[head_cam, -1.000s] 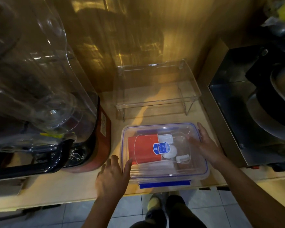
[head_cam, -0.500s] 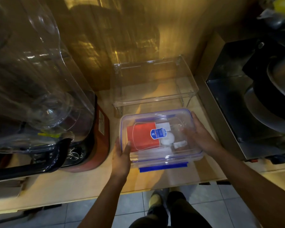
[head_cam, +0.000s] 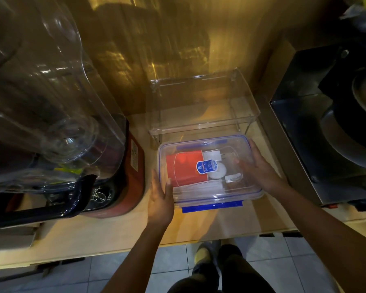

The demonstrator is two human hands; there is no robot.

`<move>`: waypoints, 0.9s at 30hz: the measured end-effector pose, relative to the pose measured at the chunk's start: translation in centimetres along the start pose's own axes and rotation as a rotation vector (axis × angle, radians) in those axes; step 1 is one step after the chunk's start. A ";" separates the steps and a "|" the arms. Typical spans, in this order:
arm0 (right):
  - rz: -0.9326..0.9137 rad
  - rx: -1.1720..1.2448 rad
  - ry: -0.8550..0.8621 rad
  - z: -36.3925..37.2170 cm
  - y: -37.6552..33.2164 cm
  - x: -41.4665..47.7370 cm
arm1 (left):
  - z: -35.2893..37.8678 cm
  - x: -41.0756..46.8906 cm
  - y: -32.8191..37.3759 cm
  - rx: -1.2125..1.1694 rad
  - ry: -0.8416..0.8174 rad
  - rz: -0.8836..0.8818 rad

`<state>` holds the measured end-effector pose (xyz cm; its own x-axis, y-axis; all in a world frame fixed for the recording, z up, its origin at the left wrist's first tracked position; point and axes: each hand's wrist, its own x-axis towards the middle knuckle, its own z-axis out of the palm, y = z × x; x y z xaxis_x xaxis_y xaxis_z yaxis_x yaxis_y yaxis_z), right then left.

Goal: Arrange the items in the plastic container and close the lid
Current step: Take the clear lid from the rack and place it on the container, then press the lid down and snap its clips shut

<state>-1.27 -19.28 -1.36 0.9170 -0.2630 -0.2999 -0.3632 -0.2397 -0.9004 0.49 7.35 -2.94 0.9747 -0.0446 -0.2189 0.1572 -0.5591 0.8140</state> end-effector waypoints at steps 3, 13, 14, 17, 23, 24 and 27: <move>0.004 -0.118 0.022 -0.1 0.1 0.2 | -0.2 0.2 0.1 0.163 0.040 0.037; -0.159 -0.819 0.045 1.0 -2.1 2.2 | 0.8 4.3 2.9 0.786 -0.063 0.388; -0.174 -0.867 0.068 1.2 -1.8 2.1 | 1.0 4.2 2.5 0.806 -0.084 0.376; -0.270 -0.923 0.210 0.6 -1.6 2.4 | 1.0 3.3 1.2 0.772 -0.102 0.358; 0.055 -0.856 0.023 -0.2 -3.8 6.0 | 0.9 2.4 0.7 0.738 -0.128 0.325; 0.122 -0.805 -0.080 -0.4 -4.5 6.9 | 0.9 2.4 0.8 0.728 -0.133 0.320; 0.257 -0.653 -0.388 -0.9 -5.9 8.5 | 0.8 2.4 1.0 0.716 -0.140 0.307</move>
<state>8.54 -20.95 1.64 0.7400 -0.0697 -0.6690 -0.4838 -0.7460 -0.4575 2.89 6.03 -3.03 0.9214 -0.3603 -0.1456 -0.3020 -0.8997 0.3151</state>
